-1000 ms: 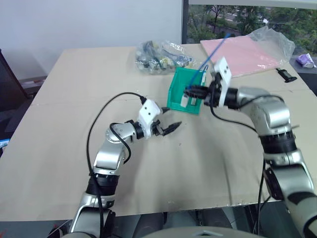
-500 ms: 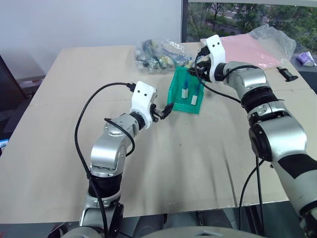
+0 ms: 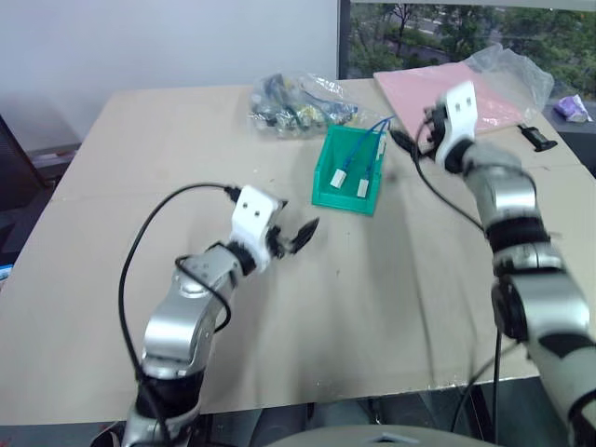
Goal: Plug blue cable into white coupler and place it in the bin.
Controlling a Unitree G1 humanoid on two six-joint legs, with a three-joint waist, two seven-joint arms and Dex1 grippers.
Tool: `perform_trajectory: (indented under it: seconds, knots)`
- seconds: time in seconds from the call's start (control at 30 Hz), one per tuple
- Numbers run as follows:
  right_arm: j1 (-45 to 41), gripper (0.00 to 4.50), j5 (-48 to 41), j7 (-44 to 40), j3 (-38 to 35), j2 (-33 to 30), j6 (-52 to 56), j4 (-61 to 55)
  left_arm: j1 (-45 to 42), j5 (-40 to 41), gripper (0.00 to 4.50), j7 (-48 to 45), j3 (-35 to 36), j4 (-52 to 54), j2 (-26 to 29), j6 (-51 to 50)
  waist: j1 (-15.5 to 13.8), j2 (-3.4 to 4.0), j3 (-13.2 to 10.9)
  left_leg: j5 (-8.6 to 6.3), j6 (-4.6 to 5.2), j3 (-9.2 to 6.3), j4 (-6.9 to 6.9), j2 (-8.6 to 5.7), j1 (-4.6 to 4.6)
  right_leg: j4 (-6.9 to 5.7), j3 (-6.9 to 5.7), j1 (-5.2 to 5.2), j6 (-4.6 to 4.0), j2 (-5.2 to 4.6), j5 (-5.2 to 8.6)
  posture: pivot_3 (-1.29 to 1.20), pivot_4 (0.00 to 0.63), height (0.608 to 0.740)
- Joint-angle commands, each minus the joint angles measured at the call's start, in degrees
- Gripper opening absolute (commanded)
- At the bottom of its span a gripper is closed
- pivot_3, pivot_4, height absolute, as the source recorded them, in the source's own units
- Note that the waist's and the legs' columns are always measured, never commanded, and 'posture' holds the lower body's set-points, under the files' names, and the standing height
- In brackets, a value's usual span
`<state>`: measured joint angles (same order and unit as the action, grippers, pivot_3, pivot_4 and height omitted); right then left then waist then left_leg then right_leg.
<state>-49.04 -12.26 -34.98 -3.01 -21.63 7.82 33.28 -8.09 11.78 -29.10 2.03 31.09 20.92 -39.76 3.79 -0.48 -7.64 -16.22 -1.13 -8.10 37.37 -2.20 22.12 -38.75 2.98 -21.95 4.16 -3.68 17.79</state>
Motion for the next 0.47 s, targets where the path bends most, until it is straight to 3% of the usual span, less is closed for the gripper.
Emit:
perform_trajectory:
  seconds: [0.03,0.2,0.33,0.47]
  knots:
    - [11.72,4.4,-5.99,-4.56,-2.77,-2.07,1.54,-19.92,5.11,2.24,3.85,-1.13,4.56,3.42,0.98,5.32,-0.39,0.08,-0.06,0.0,0.0,-0.02,0.02,0.0,0.04,0.0,-0.04,-0.02,0.0,-0.02,0.0,0.0,0.15,0.739]
    - [33.0,4.4,-15.12,-15.21,-4.6,-7.63,5.85,-35.89,16.58,1.38,3.85,-2.52,6.66,1.28,2.43,13.21,-1.4,0.14,-0.14,-0.02,0.03,-0.01,0.0,-0.12,0.0,0.28,-0.01,-0.01,0.03,-0.17,-0.02,0.0,0.15,0.739]
    - [42.22,4.4,-14.18,-19.26,-4.07,-11.03,3.98,-36.03,21.76,1.74,3.85,-3.4,7.18,-1.8,2.55,18.06,-1.83,0.13,-0.15,-0.21,0.35,-0.05,-0.09,-0.12,-0.45,0.3,-0.07,0.44,0.03,-0.16,-0.09,0.0,0.15,0.739]
    - [45.56,4.4,-11.24,-18.73,-4.13,-10.72,-0.63,-32.48,24.15,0.87,3.85,-3.81,6.63,-3.78,2.97,21.7,-1.89,0.13,-0.15,-0.2,0.35,-0.04,-0.05,-0.12,-0.48,0.28,-0.07,0.47,0.05,-0.12,-0.19,0.0,0.15,0.739]
